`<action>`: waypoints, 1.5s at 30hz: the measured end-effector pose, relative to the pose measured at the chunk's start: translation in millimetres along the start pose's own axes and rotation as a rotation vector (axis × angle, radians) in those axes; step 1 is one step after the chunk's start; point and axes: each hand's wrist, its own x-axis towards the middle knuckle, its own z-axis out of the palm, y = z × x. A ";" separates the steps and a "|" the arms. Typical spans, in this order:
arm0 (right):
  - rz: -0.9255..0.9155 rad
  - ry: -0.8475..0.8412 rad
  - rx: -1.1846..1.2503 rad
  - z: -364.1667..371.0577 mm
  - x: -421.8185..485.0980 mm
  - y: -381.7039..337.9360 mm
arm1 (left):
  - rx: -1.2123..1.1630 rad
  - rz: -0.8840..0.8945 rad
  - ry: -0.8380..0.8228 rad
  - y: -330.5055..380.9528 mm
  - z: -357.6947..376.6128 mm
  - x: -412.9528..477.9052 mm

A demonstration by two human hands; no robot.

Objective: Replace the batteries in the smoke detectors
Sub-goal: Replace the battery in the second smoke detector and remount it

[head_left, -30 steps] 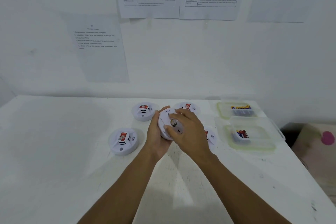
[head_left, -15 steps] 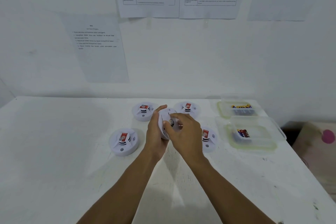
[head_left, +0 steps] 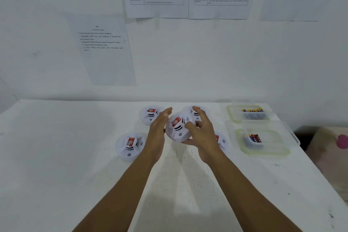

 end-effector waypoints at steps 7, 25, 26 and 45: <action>-0.188 -0.048 -0.302 -12.2 -3.4 20.7 | 0.218 0.146 0.004 -15.4 -17.4 -16.6; -0.429 -0.056 -0.593 -18.4 -7.2 42.1 | 0.332 0.202 -0.061 -20.8 -31.8 -20.4; -0.432 -0.047 -0.584 -17.9 -7.7 42.9 | 0.331 0.204 -0.070 -20.2 -32.7 -19.9; -0.426 -0.030 -0.590 -21.1 2.1 47.7 | 0.357 0.218 -0.113 -19.8 -37.1 -13.3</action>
